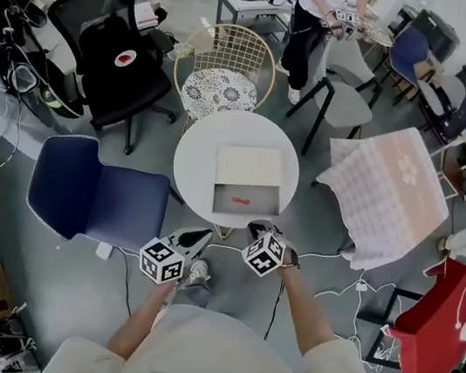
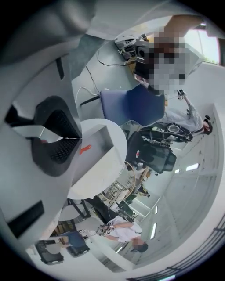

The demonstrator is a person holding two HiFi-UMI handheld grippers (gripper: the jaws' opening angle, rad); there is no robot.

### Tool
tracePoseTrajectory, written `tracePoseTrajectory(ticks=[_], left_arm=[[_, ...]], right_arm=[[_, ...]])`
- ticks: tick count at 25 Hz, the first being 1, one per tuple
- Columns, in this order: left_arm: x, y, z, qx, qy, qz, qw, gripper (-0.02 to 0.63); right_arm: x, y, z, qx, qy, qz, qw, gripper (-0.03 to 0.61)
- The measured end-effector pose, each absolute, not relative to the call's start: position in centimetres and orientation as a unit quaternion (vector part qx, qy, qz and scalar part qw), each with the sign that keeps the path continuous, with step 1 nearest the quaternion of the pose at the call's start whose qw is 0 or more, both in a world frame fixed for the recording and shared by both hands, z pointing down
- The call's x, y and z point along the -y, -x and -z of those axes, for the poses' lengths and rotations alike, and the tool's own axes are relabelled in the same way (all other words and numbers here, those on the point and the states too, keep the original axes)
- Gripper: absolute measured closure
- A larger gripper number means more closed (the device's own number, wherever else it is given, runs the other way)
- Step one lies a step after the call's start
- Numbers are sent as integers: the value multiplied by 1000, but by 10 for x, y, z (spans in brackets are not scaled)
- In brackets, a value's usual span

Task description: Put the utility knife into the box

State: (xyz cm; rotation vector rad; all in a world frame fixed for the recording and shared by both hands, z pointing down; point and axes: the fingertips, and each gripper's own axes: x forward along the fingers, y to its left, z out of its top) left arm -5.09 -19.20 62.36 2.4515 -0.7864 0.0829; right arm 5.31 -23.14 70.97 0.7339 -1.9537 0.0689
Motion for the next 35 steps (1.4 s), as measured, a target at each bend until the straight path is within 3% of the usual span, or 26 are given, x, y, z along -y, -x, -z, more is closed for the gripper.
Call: tracePoseTrajectory(ticks=[8,18,24,35], left_arm=[[134,28,-613,300,-921,-57,240,603],[41,-15,-609,293,-929,-58,218,603],[2,-23,-605,294,-932,-59,202,603],[-32,-26,-595,301,-935,-49,179,603]], right_arm=[[173,-80,-668,841,-408,-125,333,561],[83,-120,-636,838,-478,-159,209,561],[34,-130,-619,831,-507,-161,163,561],[-10,-124,-612,833,-511,-141,159,563]])
